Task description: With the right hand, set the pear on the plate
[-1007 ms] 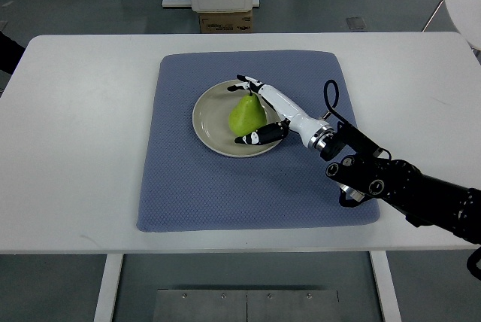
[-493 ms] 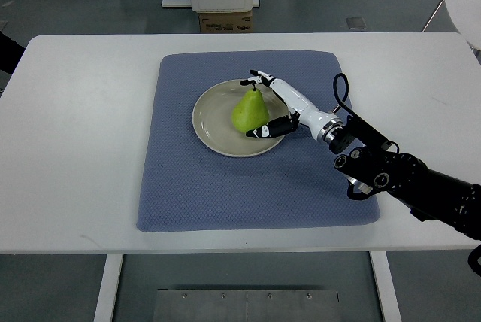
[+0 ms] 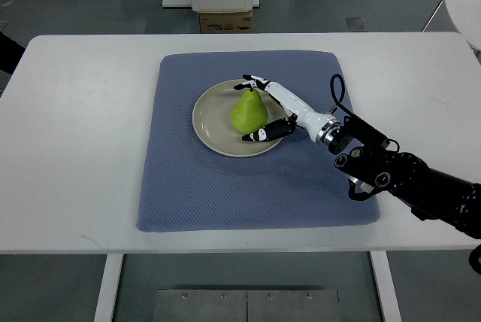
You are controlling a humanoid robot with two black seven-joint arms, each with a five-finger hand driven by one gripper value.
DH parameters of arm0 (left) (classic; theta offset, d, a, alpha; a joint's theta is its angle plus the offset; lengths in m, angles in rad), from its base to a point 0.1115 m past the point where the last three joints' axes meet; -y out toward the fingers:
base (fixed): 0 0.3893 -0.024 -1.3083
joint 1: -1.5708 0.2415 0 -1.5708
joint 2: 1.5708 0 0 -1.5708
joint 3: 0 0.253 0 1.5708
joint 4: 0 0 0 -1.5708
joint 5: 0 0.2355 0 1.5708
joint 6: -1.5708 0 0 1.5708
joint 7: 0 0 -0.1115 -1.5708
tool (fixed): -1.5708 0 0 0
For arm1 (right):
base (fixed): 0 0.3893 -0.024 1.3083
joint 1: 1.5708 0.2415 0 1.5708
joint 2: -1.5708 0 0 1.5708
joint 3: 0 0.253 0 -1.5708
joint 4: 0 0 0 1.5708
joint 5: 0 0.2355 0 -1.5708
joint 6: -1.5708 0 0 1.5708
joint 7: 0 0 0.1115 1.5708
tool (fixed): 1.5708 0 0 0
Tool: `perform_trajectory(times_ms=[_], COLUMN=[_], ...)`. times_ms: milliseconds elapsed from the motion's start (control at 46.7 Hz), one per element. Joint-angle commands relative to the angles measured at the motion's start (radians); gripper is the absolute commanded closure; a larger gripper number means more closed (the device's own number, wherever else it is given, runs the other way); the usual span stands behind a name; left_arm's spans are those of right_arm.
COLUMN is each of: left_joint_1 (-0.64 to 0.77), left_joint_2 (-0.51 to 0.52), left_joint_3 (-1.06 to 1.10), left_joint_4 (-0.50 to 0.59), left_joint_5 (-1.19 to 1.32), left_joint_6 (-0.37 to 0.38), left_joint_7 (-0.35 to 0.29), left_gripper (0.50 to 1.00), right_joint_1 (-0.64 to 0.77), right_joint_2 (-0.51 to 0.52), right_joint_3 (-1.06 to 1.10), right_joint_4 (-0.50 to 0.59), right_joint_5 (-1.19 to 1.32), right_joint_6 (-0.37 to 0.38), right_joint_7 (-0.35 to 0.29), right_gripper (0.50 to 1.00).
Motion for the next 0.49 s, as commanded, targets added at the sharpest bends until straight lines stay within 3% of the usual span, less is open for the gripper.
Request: perform_trajectory(times_ms=[0, 471], left_joint_1=[0.0, 0.0], left_joint_2=[0.0, 0.0], left_joint_3=[0.0, 0.001], left_joint_4=[0.0, 0.0], left_joint_5=[0.0, 0.0], left_joint_6=[0.0, 0.0], left_joint_7=[0.0, 0.0], left_gripper=[0.5, 0.5], right_joint_1=[-0.002, -0.003], right_joint_2=[-0.016, -0.113], right_joint_3=[0.0, 0.002], right_joint_4=[-0.002, -0.008], right_joint_5=[0.0, 0.018], right_joint_6=[0.006, 0.018], right_joint_7=[0.0, 0.0], right_gripper=[0.509, 0.509])
